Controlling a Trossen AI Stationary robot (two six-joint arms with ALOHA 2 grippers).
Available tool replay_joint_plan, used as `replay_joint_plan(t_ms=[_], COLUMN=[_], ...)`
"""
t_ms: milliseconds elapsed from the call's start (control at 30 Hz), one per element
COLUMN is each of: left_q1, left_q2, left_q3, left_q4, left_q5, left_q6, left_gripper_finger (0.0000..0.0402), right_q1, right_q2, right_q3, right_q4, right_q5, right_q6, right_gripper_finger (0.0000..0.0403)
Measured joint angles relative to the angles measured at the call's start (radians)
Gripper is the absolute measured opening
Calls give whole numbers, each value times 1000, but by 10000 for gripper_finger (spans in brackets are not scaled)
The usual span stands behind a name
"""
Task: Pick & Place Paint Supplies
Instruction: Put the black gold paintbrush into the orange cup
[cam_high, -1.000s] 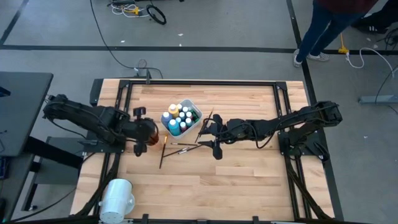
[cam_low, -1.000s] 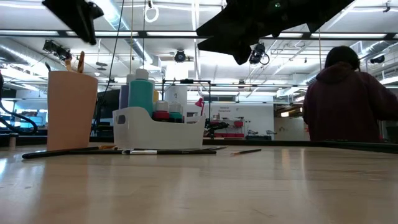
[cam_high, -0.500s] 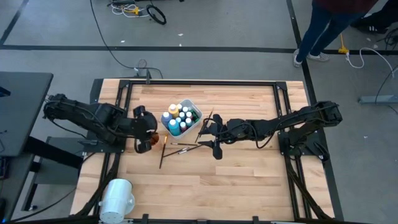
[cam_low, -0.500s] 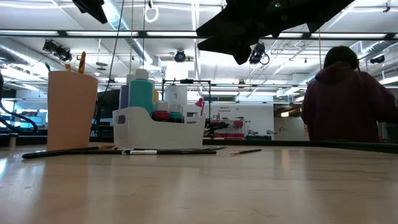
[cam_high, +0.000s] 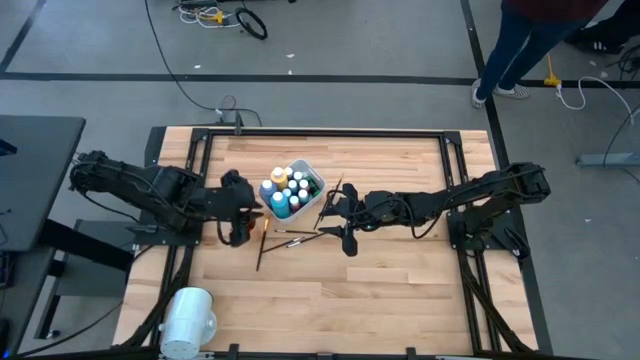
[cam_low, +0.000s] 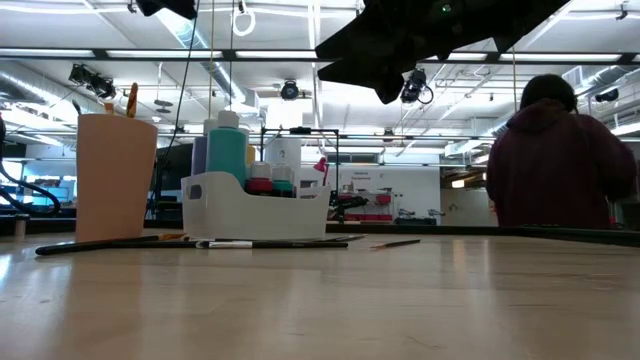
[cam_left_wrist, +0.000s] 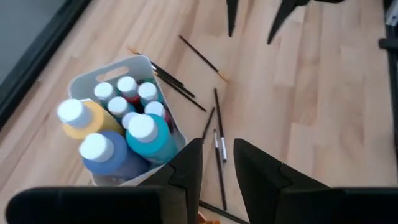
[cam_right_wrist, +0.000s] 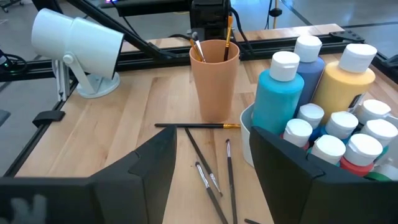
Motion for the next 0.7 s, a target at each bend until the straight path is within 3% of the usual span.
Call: replay_joint_plan(t_ms=[167, 700], left_q1=[0, -23], left_q2=[0, 0], left_q3=[-49, -256], left_q4=[69, 346], left_q5=[-30, 82], left_q6=[0, -19], left_gripper_finger=[98, 98], right_q1=[0, 0], right_q2=[0, 0], right_q3=[0, 0], right_q4=[0, 0], right_q5=[0, 0], right_q6=[2, 1], right_gripper_finger=[207, 207])
